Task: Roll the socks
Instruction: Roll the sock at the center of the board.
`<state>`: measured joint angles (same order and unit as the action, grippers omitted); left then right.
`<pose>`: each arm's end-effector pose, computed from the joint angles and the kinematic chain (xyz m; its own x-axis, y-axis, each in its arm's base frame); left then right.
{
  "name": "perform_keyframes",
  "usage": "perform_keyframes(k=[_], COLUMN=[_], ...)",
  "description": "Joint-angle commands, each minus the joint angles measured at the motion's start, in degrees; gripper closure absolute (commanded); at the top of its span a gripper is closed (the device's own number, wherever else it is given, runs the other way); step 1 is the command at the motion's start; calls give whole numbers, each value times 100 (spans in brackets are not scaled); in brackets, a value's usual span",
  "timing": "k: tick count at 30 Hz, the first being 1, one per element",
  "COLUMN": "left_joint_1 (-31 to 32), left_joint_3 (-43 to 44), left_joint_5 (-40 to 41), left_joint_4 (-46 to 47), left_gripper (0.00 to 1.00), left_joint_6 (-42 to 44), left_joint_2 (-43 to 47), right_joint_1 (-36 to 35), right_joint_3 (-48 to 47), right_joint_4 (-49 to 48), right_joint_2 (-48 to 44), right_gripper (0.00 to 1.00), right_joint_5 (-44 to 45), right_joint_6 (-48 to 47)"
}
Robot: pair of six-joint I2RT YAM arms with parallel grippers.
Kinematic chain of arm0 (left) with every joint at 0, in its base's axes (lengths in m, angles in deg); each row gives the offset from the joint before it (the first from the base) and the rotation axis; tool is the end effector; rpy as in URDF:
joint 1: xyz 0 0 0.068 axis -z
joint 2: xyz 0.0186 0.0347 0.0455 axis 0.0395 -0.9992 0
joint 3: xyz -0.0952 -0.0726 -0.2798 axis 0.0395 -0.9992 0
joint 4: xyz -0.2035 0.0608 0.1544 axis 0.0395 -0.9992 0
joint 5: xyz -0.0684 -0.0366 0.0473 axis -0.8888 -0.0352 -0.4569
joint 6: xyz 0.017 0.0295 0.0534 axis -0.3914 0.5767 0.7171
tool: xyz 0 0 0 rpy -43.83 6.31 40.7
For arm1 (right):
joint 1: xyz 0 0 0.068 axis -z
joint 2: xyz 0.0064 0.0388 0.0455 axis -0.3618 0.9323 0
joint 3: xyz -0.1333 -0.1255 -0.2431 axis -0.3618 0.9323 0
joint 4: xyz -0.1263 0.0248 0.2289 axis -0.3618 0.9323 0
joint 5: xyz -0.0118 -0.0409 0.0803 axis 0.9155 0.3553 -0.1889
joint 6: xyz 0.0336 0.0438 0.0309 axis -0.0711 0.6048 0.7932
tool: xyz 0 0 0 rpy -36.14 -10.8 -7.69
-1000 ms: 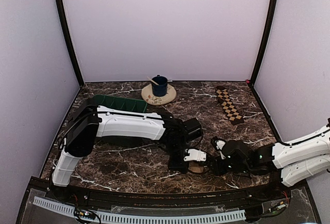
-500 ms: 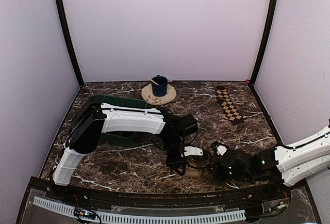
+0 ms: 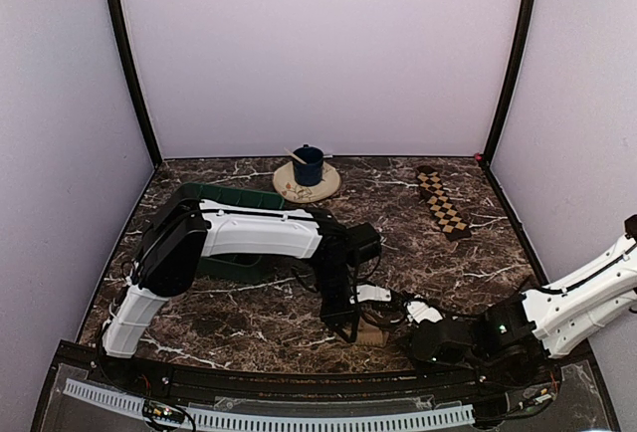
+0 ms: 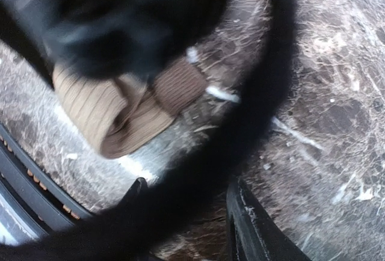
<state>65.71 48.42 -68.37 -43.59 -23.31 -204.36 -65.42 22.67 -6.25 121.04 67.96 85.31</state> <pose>0.1944 -0.4465 0.1547 -0.0407 0.9337 -0.3558 0.9044 -0.1170 -0.4103 0.0363 0.1811 0.1660 -0.6634 -0.3066 -0.6825 -0.5043 0.8571 0.1052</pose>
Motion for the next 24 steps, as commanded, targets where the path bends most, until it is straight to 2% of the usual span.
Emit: perform_keyframes(k=[1,10,24], left_joint_1=[19,-5,-50], left_joint_3=[-148,-69,-14], left_joint_5=[339,321,246], left_joint_4=[-501,-538,-561], left_gripper=[100,100,100], left_joint_6=[-16,-4,23], left_joint_2=[-491,-556,-649], right_joint_1=[-413,-896,-984], right_joint_3=[-423,-1305,-1835], right_joint_4=[271,531,467], right_joint_2=[392,1501,2231], right_gripper=[60,53,46], right_joint_5=[359,826,1283], right_joint_6=[128,-459,-1452])
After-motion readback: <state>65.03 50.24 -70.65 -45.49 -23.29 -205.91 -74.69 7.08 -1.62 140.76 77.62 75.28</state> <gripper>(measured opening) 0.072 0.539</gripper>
